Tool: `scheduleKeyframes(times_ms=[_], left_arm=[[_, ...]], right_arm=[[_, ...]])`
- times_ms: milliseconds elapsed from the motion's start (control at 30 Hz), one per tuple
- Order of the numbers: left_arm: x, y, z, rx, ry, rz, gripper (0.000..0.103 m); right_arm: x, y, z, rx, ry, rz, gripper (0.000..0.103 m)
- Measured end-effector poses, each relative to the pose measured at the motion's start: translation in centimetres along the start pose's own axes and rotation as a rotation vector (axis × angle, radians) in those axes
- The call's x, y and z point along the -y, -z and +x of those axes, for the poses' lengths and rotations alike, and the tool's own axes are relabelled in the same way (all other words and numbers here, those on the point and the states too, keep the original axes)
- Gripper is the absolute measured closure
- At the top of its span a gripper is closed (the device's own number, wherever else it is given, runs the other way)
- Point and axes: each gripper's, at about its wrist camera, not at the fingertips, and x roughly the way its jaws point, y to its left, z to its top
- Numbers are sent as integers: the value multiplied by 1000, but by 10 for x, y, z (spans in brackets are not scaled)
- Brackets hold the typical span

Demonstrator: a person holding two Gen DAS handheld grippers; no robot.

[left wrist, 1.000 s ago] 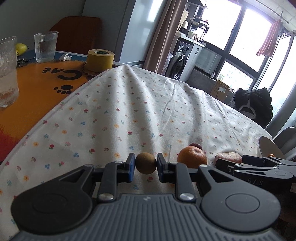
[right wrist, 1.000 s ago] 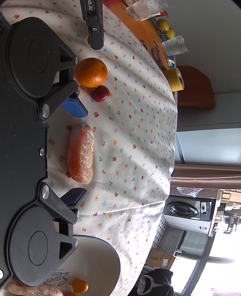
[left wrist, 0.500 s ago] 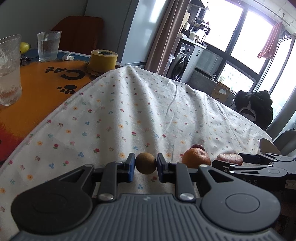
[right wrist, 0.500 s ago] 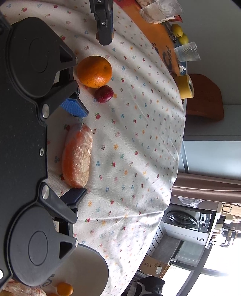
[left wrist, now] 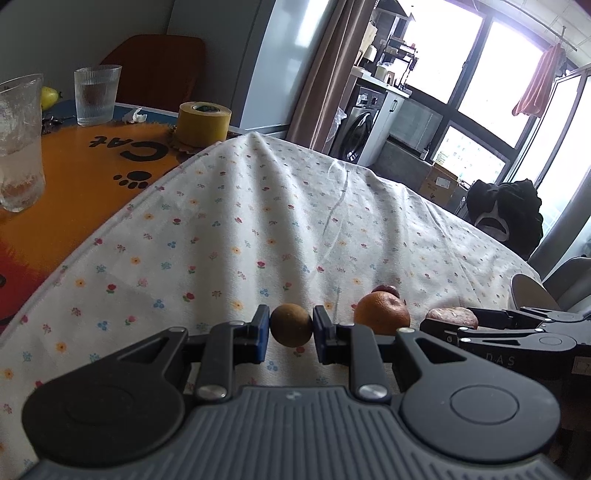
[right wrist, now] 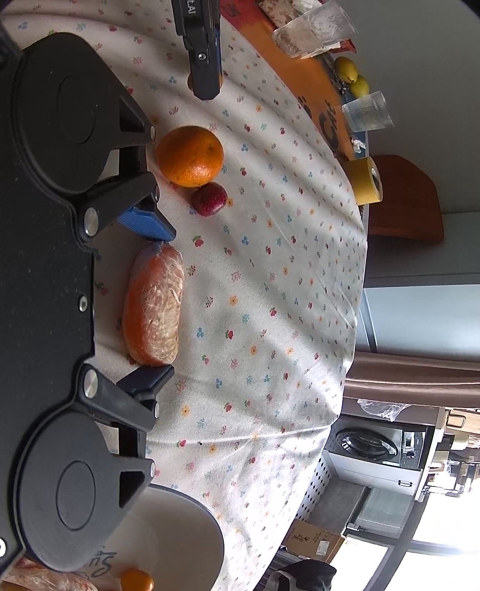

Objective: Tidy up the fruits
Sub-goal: 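Carry the orange net-wrapped fruit with the right tool while the left tool carries the brown fruit to the bowl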

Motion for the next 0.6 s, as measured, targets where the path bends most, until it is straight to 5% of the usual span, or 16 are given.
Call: scheduleKeyframes(times_ms=[600], left_arm=[[37,1,-26,45,29,55,80]], right_arm=[[12,3,-59,117,14,35,34]])
